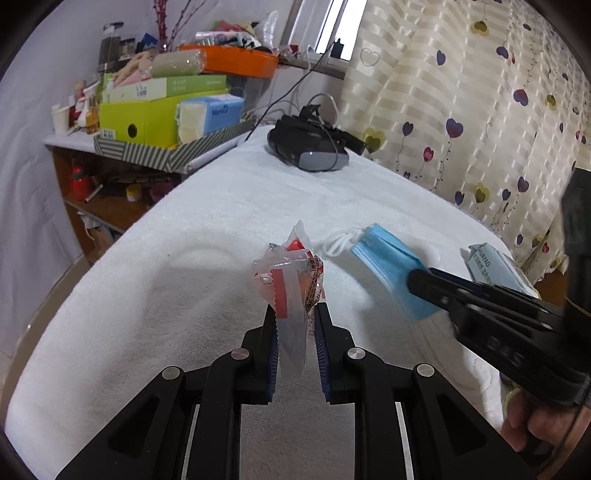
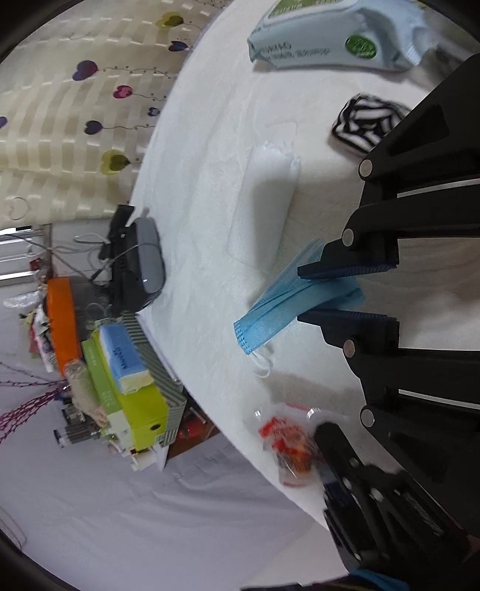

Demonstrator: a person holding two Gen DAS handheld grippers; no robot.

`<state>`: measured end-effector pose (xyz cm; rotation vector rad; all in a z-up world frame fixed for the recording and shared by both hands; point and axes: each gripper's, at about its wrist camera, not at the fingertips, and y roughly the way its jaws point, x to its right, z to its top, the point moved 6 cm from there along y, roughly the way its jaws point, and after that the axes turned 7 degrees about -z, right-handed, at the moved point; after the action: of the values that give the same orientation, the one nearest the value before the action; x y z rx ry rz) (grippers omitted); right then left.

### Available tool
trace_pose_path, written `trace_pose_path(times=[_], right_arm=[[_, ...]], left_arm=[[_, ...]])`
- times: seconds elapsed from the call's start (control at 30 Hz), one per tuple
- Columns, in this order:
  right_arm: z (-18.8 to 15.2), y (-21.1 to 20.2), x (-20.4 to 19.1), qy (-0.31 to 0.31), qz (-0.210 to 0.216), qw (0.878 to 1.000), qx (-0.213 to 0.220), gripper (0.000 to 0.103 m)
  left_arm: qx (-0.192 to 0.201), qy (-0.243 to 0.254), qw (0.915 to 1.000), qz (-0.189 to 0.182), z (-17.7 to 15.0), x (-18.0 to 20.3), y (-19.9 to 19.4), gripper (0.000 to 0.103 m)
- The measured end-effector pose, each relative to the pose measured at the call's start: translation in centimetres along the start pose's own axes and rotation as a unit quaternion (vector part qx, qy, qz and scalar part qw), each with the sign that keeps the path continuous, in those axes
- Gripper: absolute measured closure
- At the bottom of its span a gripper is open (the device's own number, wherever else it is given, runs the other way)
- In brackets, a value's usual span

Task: Organize soft objects
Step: 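Carry the plastic bag and blue mask with both grippers over the box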

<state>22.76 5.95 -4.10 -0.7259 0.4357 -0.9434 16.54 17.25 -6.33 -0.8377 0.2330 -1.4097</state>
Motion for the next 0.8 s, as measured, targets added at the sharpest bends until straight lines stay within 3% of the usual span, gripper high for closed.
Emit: trace_pose_path(times=[0.47,0.8], right_arm=[[-1.8,-9.5,1.5,0.02,0.007,0.997,0.072,0.086],[-3.9,-15.7,5.0,0.044,-0.016,0.992,0.116,0.086]], left_arm=[[0.03,0.052,0.9979,-0.024,-0.4,5.9,-5.1,0.086],[0.043,0.097,0.9928,-0.055,-1.3,11.7,-7.5,0.086]])
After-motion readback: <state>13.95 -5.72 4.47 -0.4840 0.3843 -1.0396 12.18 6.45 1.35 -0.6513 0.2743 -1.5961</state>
